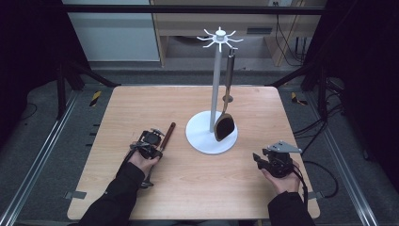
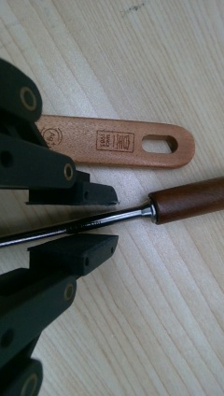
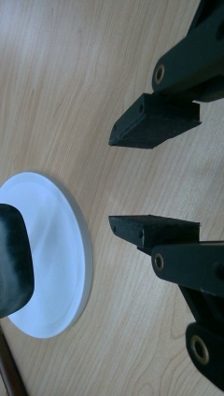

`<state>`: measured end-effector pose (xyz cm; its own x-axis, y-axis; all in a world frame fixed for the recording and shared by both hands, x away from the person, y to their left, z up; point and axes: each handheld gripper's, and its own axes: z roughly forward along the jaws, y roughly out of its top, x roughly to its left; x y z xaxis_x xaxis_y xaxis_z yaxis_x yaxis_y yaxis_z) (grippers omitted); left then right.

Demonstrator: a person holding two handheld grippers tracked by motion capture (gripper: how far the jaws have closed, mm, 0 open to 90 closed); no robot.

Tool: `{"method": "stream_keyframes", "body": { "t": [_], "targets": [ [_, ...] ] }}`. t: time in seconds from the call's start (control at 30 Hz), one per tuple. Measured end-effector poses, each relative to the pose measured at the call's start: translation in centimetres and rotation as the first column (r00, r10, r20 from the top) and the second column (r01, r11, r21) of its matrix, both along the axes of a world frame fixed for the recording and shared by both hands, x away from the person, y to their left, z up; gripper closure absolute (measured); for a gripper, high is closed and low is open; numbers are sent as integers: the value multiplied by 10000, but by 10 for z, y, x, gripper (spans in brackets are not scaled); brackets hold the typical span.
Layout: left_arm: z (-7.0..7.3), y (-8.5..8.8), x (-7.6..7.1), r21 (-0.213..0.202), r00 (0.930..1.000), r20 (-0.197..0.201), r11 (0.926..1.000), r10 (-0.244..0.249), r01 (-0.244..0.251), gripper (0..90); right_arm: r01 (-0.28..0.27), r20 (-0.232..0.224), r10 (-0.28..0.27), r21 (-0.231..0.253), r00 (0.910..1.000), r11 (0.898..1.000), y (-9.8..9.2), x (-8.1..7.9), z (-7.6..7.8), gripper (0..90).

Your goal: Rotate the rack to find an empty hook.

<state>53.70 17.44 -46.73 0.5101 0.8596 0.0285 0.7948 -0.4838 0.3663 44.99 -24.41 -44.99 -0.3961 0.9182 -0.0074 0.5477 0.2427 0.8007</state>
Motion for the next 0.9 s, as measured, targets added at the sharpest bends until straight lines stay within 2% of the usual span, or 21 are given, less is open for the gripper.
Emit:
{"method": "stream_keyframes", "body": {
  "t": [0.13, 0.3, 0.53, 0.7, 0.9],
  "targets": [
    [-1, 1, 0, -170, 9999, 17, 9998, 115, -115, 767, -4, -5, 4, -1, 10000, 10000, 0, 0, 0, 552],
    [-1, -1, -1, -102, 9997, 96, 9997, 220, -219, 791, -8, -5, 8, 3, 10000, 10000, 0, 0, 0, 553],
    [-1, -5, 0, 54, 9972, 23, 9972, 751, -751, 845, -15, -18, 16, 28, 10000, 10000, 0, 0, 0, 553],
    [-1, -2, 0, -178, 9960, 28, 9958, 898, -898, 851, -37, -3, 37, 32, 10000, 10000, -1, 0, 0, 553],
    [-1, 0, 0, -277, 9965, -11, 9961, 841, -841, 853, -28, 1, 28, 24, 10000, 10000, -1, 0, 0, 554]
  ]
}}
